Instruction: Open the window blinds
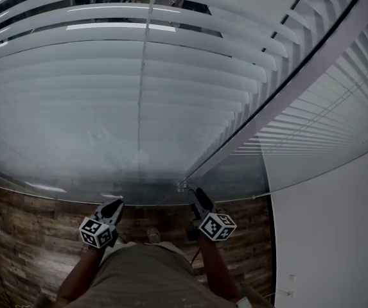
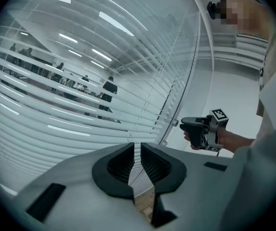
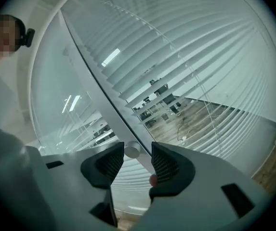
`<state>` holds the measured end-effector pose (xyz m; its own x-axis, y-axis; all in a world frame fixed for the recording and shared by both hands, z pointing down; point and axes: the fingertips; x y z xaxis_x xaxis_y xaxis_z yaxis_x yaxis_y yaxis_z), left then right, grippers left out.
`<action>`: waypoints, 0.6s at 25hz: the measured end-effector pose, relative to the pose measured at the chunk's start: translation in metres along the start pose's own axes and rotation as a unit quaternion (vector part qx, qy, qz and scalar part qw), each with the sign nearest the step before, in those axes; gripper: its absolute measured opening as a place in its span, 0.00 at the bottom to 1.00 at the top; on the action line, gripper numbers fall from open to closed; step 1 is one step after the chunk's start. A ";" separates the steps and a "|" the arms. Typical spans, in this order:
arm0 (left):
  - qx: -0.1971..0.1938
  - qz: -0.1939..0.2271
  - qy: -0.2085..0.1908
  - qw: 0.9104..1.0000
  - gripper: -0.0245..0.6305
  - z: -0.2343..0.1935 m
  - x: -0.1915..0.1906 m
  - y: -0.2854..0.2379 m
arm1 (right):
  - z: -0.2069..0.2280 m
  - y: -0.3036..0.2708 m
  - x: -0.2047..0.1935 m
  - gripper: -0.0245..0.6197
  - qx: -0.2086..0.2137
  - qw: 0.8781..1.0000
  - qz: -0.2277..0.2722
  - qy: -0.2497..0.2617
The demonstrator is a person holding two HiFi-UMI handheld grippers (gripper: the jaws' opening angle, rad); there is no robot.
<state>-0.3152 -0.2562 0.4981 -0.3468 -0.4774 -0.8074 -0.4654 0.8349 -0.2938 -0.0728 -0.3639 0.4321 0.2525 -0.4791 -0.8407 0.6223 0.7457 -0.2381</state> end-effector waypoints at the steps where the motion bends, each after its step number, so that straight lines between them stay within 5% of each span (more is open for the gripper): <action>1: 0.004 0.003 -0.001 1.000 0.09 0.002 0.006 0.001 | -0.003 0.003 0.006 0.29 0.003 1.000 0.000 0.016; 5: 0.020 0.018 0.002 1.000 0.09 0.014 0.021 0.002 | -0.009 0.013 0.021 0.29 0.011 0.996 -0.013 0.085; 10: 0.038 0.029 0.009 0.999 0.09 0.035 0.024 -0.004 | -0.005 0.028 0.033 0.29 0.044 0.997 -0.011 0.060; 15: 0.040 0.031 0.015 0.999 0.09 0.042 -0.006 -0.032 | 0.014 0.022 0.002 0.29 0.083 0.992 -0.074 0.056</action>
<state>-0.2643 -0.2686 0.4904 -0.3976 -0.4305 -0.8103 -0.3753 0.8822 -0.2845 -0.0484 -0.3550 0.4322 0.0712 -0.5164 -0.8534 0.7622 0.5801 -0.2874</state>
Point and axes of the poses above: the fingertips, and each gripper's own axes: y backward along the fingers, z to its right, x out of its top, and after that the axes turned 6 degrees about y, right-handed
